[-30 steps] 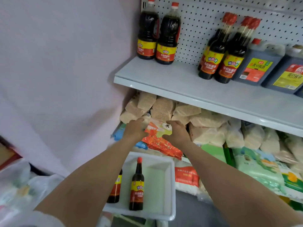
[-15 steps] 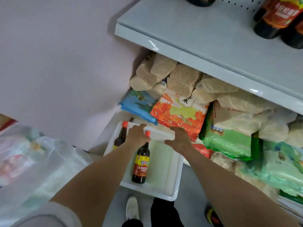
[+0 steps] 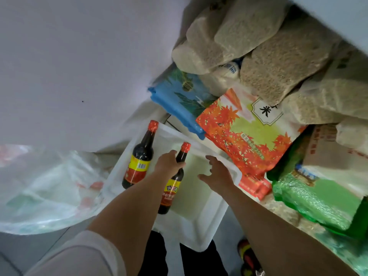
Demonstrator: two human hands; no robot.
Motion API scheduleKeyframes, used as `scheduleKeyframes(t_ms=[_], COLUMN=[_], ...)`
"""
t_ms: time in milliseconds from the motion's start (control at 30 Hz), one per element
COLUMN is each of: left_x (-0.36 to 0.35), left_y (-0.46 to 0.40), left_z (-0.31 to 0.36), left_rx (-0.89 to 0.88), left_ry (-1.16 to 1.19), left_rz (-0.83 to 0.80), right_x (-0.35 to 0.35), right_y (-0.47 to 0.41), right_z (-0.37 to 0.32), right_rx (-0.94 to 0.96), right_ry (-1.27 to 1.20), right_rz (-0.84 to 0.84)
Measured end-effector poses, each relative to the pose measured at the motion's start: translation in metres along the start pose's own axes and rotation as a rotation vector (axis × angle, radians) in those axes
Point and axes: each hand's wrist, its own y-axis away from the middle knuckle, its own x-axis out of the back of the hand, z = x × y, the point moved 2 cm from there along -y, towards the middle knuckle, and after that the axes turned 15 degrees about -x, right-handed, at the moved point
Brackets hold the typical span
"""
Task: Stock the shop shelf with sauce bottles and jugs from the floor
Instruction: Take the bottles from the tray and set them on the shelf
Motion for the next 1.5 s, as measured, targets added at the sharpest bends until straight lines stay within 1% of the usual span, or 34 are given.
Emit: scheduleKeyframes(t_ms=[267, 367, 467, 600, 700, 833, 900, 967, 1033, 1067, 1100, 1133, 1167, 1233, 1333, 1367, 1500], left_x=[-0.039, -0.034, -0.022, -0.003, 0.016, 0.056, 0.083, 0.112, 0.142, 0.155, 0.167, 0.180, 0.194, 0.213, 0.224, 0.226, 0.237], left_y=[-0.033, -0.031, -0.013, 0.026, 0.060, 0.112, 0.142, 0.171, 0.199, 0.214, 0.229, 0.241, 0.249, 0.258, 0.268, 0.275, 0.296], left_z=[-0.019, -0.020, -0.017, -0.015, -0.007, 0.034, 0.064, 0.099, 0.138, 0.156, 0.171, 0.183, 0.196, 0.208, 0.214, 0.219, 0.237], left_rx=[0.151, 0.112, 0.027, -0.089, -0.176, -0.348, -0.456, -0.569, -0.695, -0.751, -0.790, -0.820, -0.829, -0.851, -0.865, -0.876, -0.930], left_ry=[0.232, 0.197, 0.156, 0.229, 0.247, 0.167, 0.115, 0.069, 0.009, 0.000, 0.016, 0.044, 0.065, 0.061, 0.089, 0.101, 0.097], left_rz=[-0.025, -0.041, -0.024, 0.088, 0.108, 0.117, 0.119, 0.145, 0.193, 0.224, 0.252, 0.290, 0.329, 0.369, 0.359, 0.364, 0.373], right_x=[-0.030, -0.032, -0.032, -0.035, -0.041, -0.044, -0.038, -0.022, -0.004, 0.004, 0.010, 0.014, 0.020, 0.025, 0.043, 0.056, 0.113], right_y=[-0.017, -0.010, 0.006, 0.040, 0.075, 0.130, 0.156, 0.180, 0.202, 0.207, 0.214, 0.216, 0.213, 0.209, 0.230, 0.240, 0.280], right_z=[0.023, 0.029, 0.032, 0.026, 0.013, 0.003, -0.003, -0.016, -0.028, -0.032, -0.037, -0.043, -0.051, -0.067, -0.077, -0.078, -0.088], right_rx=[-0.035, -0.059, -0.079, -0.097, -0.085, -0.040, -0.027, 0.062, 0.196, 0.238, 0.242, 0.227, 0.226, 0.298, 0.435, 0.462, 0.563], right_ry=[0.047, -0.009, -0.058, -0.098, -0.146, -0.230, -0.313, -0.357, -0.258, -0.120, 0.017, 0.085, 0.082, -0.075, -0.376, -0.428, -0.548], right_rz=[-0.071, -0.090, -0.086, -0.048, -0.011, 0.013, -0.009, 0.006, 0.096, 0.179, 0.251, 0.287, 0.294, 0.233, 0.112, 0.103, 0.157])
